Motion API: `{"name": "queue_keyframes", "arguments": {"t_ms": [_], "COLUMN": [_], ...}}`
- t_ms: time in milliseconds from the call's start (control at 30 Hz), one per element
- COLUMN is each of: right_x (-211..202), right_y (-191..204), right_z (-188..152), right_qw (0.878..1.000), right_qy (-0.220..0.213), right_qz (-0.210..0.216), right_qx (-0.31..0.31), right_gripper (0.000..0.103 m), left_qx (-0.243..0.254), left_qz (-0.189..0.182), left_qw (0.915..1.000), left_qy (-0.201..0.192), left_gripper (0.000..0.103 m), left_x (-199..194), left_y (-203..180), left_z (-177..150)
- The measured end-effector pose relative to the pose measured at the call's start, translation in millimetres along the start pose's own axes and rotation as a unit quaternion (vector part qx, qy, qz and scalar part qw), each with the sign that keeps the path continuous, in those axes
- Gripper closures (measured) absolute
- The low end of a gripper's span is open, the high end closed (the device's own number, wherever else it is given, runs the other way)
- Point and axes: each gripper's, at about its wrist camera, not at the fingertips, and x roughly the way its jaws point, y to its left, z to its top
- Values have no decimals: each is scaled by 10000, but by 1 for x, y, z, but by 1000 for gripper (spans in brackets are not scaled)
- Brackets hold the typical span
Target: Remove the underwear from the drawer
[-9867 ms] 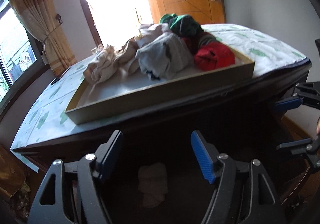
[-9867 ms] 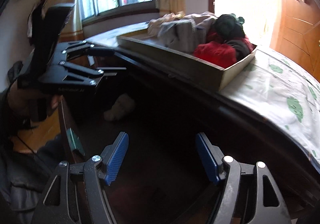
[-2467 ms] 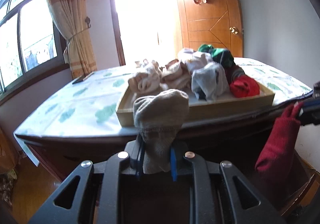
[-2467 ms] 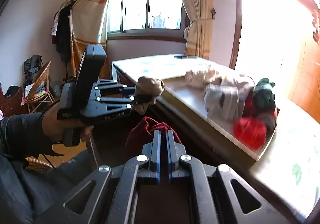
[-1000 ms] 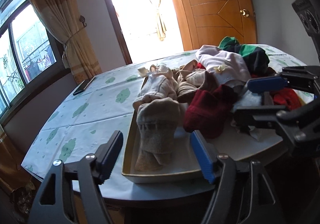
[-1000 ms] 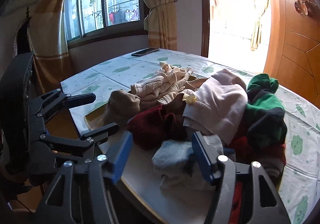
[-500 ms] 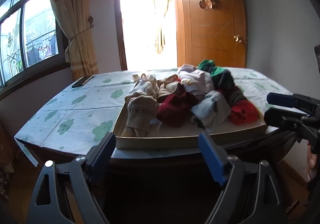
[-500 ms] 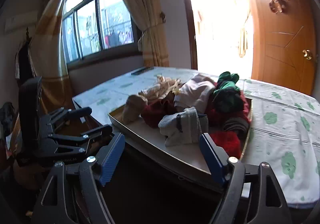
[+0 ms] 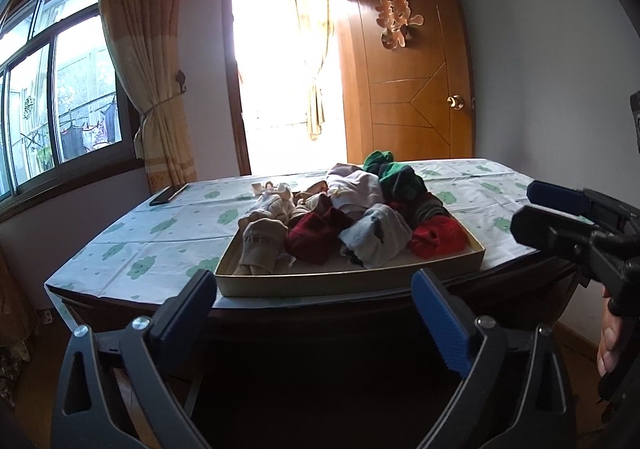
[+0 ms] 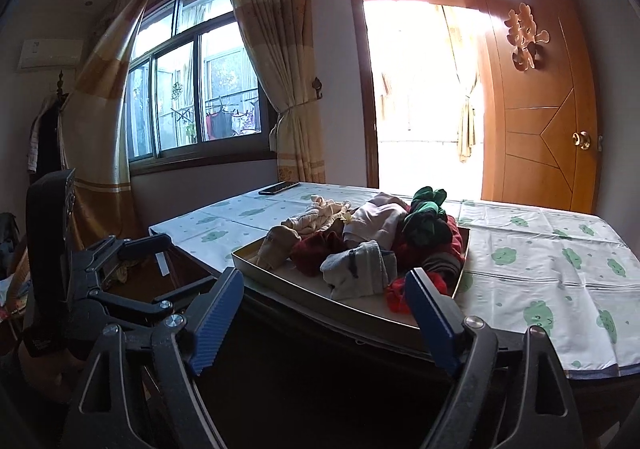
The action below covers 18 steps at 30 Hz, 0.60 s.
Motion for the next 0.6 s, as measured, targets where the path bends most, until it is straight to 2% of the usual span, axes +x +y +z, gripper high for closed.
{"name": "queue_keyframes", "arguments": {"t_ms": [600], "right_x": [-8], "right_y": [6], "right_z": [-3], "right_qw": [9999], "right_qy": [-125], "right_qz": [45], "right_qx": [-39], "right_gripper": [18], "left_qx": [-62], "left_qz": [29], "left_qw": [10000], "left_qy": [33], "left_gripper": [3], "left_x": [-1], "left_y": [2], "left_z": [-2]}}
